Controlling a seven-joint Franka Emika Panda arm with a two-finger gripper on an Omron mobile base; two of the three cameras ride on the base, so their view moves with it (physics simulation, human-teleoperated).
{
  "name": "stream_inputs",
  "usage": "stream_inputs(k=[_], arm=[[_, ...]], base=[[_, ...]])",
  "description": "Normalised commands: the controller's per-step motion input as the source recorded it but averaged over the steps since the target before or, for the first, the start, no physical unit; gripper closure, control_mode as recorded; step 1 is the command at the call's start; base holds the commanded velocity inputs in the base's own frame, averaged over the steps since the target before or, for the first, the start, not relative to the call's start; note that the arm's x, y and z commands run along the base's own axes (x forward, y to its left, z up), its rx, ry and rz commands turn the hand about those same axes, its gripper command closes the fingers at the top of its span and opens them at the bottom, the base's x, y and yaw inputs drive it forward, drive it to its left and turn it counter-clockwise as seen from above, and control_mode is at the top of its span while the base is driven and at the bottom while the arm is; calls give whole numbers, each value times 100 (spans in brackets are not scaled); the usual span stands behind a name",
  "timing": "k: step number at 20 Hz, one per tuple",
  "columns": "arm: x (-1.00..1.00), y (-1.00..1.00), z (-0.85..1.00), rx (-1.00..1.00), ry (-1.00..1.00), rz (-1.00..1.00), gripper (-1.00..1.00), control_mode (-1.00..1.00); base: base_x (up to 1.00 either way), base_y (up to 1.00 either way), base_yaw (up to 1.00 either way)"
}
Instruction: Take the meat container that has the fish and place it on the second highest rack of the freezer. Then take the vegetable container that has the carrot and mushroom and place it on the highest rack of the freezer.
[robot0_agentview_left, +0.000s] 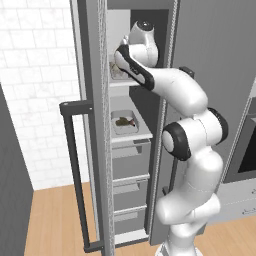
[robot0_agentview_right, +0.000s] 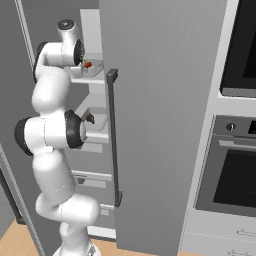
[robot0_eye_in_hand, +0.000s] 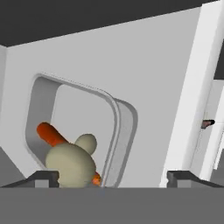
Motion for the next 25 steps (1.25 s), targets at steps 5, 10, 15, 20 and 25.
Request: stream_inputs(k=[5,10,15,20,25], arm=[[-98,-3,14,11,0,6,-100,-100],[-100,-3,0,18,2,1,-100,-100],[-100,-24,-13,4,5,4,-100,-100],[-100,-52,-35,-2,2,14,-100,-100],[-100,-62,-31,-10,4,23,-100,-100]], base=[[0,0,0],[0,0,0],[0,0,0],[0,0,0],[0,0,0]])
